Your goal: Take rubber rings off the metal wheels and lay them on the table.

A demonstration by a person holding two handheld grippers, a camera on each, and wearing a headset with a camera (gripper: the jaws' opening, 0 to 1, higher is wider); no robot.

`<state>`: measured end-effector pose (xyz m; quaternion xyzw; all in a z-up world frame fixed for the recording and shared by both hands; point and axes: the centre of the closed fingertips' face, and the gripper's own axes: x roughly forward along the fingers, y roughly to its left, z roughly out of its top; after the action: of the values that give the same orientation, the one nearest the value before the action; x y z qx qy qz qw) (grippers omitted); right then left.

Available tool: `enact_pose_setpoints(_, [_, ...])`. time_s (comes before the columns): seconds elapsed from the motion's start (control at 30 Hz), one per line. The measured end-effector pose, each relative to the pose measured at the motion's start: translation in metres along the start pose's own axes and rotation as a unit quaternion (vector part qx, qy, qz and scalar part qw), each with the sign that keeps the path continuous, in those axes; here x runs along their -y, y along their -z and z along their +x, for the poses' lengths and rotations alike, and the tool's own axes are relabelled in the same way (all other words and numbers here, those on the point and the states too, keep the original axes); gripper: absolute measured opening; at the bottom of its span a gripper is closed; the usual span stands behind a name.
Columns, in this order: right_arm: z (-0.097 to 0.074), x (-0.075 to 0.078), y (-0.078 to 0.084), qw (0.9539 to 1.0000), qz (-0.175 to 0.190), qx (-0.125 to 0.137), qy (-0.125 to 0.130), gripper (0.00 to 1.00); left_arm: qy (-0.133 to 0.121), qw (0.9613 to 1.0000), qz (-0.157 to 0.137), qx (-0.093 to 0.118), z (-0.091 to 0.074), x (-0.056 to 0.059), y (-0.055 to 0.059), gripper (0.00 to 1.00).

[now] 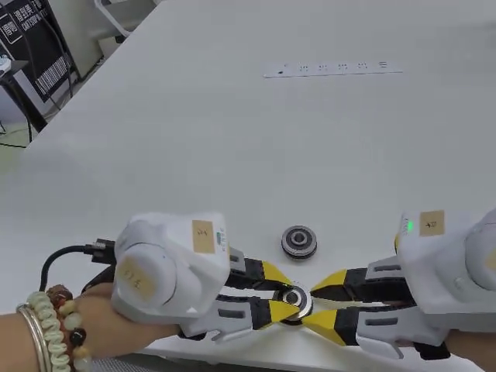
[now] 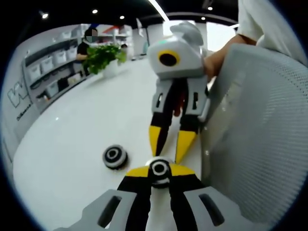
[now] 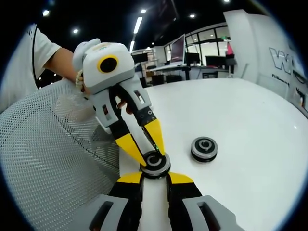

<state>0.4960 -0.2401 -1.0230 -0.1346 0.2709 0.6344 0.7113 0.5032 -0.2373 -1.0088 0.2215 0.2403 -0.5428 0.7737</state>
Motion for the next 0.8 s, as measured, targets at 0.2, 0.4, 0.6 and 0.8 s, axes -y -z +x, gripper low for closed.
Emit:
enact_pose_setpoints(0.2, [-0.0005, 0.0008, 0.0031, 0.9999, -0.009, -0.007, 0.001, 0.10, 0.001, 1.0000, -0.007, 0.001, -0.0002, 0.0002, 0.0003, 0.14])
enact_pose_setpoints(0.4, [-0.0003, 0.0004, 0.0040, 0.9999, -0.013, -0.009, 0.001, 0.09, 0.000, 1.0000, -0.007, 0.002, -0.0001, 0.0002, 0.0001, 0.14])
enact_pose_setpoints(0.6, [-0.0009, -0.0002, 0.0043, 0.9996, -0.026, -0.010, 0.005, 0.07, -0.002, 1.0000, -0.006, 0.003, 0.0001, 0.0002, 0.0001, 0.14])
enact_pose_setpoints(0.8, [-0.0025, 0.0025, 0.0045, 0.9989, -0.043, -0.013, 0.015, 0.01, -0.002, 1.0000, -0.006, 0.003, 0.0001, 0.0003, 0.0001, 0.14])
